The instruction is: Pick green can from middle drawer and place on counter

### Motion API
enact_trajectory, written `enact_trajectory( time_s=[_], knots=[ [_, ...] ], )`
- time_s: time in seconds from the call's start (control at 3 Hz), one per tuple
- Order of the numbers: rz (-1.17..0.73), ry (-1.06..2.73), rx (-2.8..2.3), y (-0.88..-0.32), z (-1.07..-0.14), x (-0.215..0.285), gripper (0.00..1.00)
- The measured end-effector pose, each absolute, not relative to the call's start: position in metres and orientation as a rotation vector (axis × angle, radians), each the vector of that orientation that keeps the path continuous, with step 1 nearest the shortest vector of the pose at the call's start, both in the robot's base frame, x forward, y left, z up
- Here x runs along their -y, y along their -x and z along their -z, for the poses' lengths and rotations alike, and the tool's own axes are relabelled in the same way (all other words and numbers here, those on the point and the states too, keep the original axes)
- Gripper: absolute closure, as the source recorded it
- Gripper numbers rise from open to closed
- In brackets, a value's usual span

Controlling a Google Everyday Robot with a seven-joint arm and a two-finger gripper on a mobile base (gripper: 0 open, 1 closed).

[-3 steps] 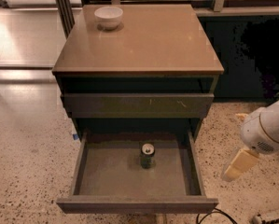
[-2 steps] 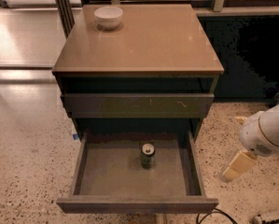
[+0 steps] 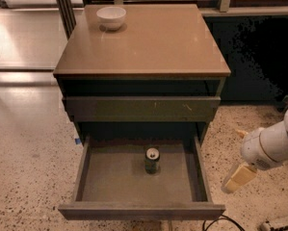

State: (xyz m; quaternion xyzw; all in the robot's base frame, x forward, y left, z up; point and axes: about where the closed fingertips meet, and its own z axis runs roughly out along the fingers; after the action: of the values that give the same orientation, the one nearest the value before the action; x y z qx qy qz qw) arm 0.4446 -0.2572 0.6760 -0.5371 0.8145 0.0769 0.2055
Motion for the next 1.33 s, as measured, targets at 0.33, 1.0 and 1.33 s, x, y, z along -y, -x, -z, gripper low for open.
enact_trajectory(
  time_s=[0.33, 1.0, 1.33],
  knots=[
    [-0.25, 1.492, -2.214, -0.459, -0.634, 0.249, 0.0],
    [-0.543, 1.466, -2.008, -0.473, -0.557, 0.171, 0.0],
    [-0.55, 1.468, -2.002, -0.475, -0.553, 0.169, 0.0]
  ],
)
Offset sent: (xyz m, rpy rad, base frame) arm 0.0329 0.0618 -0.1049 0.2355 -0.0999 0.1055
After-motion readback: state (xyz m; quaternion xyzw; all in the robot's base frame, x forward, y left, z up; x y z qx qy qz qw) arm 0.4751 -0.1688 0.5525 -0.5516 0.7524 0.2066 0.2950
